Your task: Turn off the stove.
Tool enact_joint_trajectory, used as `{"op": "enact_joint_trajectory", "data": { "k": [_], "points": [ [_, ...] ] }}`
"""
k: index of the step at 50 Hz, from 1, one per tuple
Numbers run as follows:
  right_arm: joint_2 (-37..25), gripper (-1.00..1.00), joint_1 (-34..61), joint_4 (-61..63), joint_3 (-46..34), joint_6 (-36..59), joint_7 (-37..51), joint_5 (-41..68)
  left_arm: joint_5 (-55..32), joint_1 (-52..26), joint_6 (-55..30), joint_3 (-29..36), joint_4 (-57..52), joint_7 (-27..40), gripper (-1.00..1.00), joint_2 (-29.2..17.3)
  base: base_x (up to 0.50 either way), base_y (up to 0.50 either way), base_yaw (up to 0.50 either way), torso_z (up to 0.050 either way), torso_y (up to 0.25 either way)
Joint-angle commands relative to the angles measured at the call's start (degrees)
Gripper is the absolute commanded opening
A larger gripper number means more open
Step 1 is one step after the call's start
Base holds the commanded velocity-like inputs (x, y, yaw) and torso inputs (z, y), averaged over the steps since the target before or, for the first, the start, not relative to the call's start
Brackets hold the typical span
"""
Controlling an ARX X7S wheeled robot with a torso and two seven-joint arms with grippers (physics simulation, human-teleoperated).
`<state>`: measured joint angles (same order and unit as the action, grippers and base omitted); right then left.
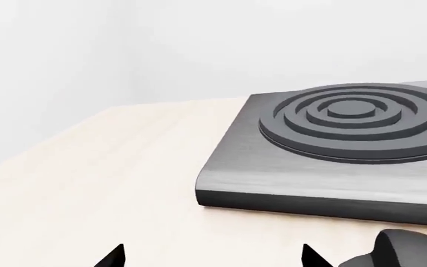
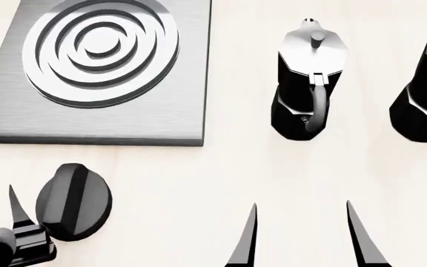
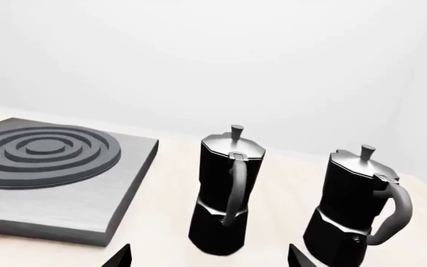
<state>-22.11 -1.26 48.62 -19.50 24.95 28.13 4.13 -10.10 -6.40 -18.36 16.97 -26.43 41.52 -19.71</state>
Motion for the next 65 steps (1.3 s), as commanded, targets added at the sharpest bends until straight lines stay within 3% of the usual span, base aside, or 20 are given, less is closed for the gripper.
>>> {"op": "enact_joint_trajectory", "data": {
  "k": [1,31,65],
  "points": [
    [-0.2,1.0,0.0,-1.0,-0.1,-1.4,0.1,0.0,-1.8,1.2,-0.4,-0.9,-3.7,-1.0,1.0,-1.7,0.0,0.0,0.0,0.0,0.0],
    [-0.1,1.0,2.5,-1.8,0.7,-3.0,0.5,0.2,-12.5,4.1,-6.6,-6.1,-20.8,-3.2,1.0,-7.2,0.0,0.0,0.0,0.0,0.0],
    [1.3,1.0,13.8,4.8,1.1,10.5,0.3,3.0,-26.8,-3.9,-15.7,-12.0,-30.1,-0.4,1.0,-10.6,0.0,0.0,0.0,0.0,0.0]
  ]
}}
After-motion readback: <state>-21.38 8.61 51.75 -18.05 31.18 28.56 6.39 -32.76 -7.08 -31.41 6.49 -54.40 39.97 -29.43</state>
